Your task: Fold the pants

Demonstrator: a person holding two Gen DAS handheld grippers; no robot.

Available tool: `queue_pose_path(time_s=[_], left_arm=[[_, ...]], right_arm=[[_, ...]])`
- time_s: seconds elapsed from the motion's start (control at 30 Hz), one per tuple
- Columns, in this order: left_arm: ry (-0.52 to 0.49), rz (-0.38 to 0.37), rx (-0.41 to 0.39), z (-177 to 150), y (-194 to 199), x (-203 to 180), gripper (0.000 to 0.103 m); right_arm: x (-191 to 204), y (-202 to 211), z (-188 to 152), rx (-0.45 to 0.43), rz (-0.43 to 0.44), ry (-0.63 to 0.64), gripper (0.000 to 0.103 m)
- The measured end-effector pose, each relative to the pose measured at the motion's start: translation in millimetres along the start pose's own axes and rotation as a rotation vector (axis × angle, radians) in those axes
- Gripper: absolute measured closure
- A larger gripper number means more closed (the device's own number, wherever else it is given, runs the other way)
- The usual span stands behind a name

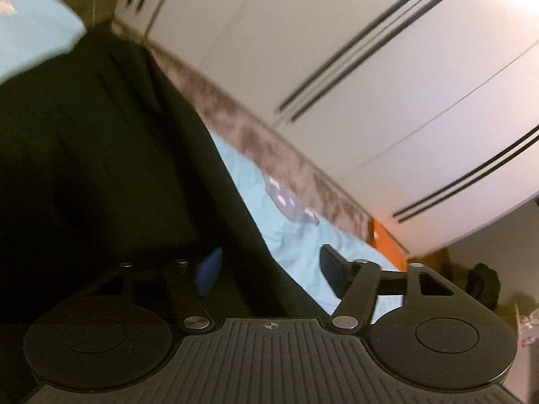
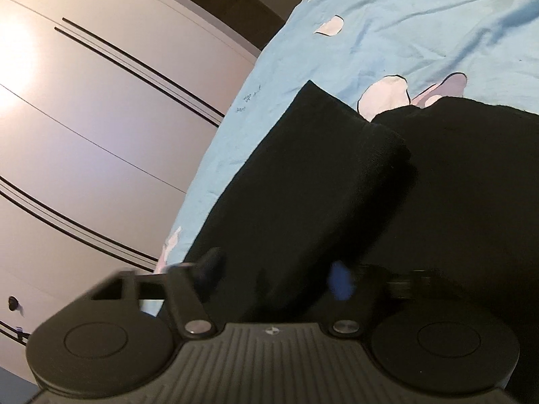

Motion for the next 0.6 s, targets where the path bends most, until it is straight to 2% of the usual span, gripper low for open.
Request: queue_pose_path(time_s=[0.03,0.07,0.1,0.13,0.17,0.2,0.3,0.43,0.5,0.57,0.6], left_arm=[[0.022,0.009,0.034,-1,-9,1,0.065],[0.04,0.02,0.058,-4,-15,2,0.077],[0.052,0.028,0.075,-6,-18,1,0.096],[0.059,0.03,0.078,-6,-17,1,0.099],[0.044,0.015,0.049,-5,-9,-3,0.099],[0.007,0.0,0.011,-14,8,-11,0.099],[-0.069,-0.035,-0.044,-17,59,-25,0.099],[-0.064,-0.136,-0.125,-28,165,-36,0.099],[-0.05,-0.19,-0.167,-52,220,-29,0.099],[-0.029,-0.186,-0.176,-87,266,-4,0.099],[-0.001,-0.174,-0.169,-107,277,13,0.099]], right_arm=[[-2,-3,0,0.008,-0.007,-0.009,0.073],[-5,-4,0,0.015,-0.005,-0.029,0.082],[-5,0,-2,0.014,0.0,-0.045,0.088],[-6,1,-1,0.013,0.003,-0.058,0.094],[-7,3,0,0.01,0.005,-0.065,0.095],[-8,5,2,0.003,0.012,-0.074,0.096],[-9,8,7,-0.001,0.008,-0.086,0.1],[10,35,28,-0.063,0.025,-0.019,0.1],[21,62,41,-0.106,0.057,0.028,0.1],[22,88,50,-0.134,0.071,0.07,0.1],[19,102,53,-0.14,0.067,0.09,0.1]])
Point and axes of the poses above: each gripper's, at about its wrist camera, not at the fingertips, and y roughly against the way its jaws point, x to its left, z to its top, the point moved 10 cm from there along -y, roughly the way its jaws point, and after that the axes turned 5 degrees about -x, right-handed, at the moved point
